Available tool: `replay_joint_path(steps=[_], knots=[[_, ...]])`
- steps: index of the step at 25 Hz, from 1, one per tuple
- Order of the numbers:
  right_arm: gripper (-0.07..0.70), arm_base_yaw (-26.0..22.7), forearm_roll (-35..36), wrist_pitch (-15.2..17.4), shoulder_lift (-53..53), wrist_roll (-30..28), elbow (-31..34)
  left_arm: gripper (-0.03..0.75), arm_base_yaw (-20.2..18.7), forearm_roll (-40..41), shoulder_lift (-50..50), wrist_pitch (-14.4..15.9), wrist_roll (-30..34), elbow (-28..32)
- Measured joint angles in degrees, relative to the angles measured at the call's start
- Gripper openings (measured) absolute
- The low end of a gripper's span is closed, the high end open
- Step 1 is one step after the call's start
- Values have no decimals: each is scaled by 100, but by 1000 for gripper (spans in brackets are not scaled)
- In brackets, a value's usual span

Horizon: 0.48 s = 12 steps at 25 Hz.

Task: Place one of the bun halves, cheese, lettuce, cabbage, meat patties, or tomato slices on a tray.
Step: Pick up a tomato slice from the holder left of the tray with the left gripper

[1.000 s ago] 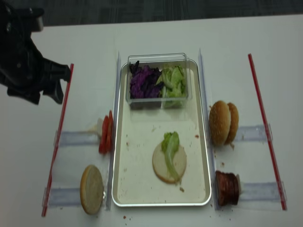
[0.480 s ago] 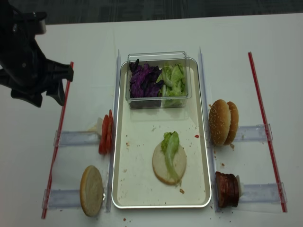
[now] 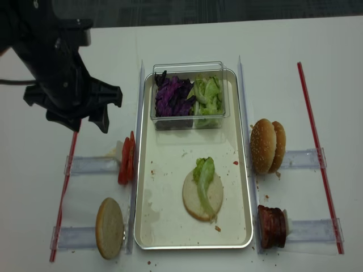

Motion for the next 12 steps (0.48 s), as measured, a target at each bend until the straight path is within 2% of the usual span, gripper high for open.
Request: replay_joint_path(steps=[6, 12], knots=[[395, 0, 0, 0, 0, 0, 0, 412, -501, 22, 0, 0, -393, 0], [395, 0, 0, 0, 0, 0, 0, 412, -772, -43, 13, 0, -597, 0]])
